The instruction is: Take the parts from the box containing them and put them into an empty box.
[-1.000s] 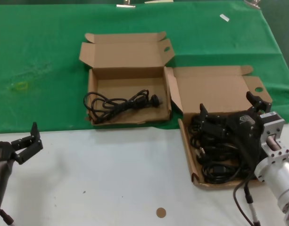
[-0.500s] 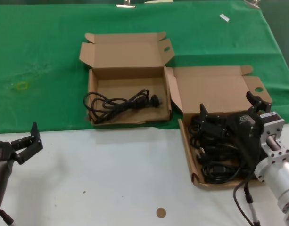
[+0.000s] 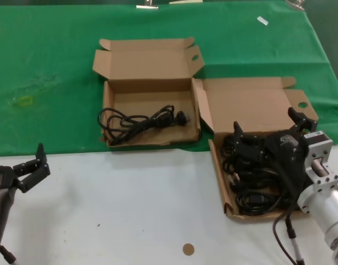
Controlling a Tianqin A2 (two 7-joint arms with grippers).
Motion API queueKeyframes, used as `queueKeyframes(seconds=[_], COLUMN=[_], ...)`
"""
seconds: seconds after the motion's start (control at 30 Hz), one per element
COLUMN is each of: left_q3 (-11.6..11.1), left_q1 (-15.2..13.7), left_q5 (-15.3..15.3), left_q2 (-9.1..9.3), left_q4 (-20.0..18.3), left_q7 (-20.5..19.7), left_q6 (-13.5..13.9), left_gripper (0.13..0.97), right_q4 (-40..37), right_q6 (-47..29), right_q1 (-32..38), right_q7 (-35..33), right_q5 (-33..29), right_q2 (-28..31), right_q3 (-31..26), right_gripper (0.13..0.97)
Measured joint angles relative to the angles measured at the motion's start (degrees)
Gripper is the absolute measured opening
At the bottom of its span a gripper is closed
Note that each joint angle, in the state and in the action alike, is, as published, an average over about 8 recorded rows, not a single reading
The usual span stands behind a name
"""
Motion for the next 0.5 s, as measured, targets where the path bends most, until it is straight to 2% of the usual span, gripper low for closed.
queueKeyframes(seconds=[0.5], left_q3=[0.00], left_q1=[0.00], left_q5=[0.00], left_q2=[0.00], left_q4=[0.00], left_q7=[0.00], left_q6=[0.00], left_gripper=[0.966], right_q4=[0.00], right_q6=[0.00], right_q1=[0.00], right_q7=[0.00], right_q5=[0.00], right_q2=[0.00], right_q3=[0.00], right_gripper=[0.966])
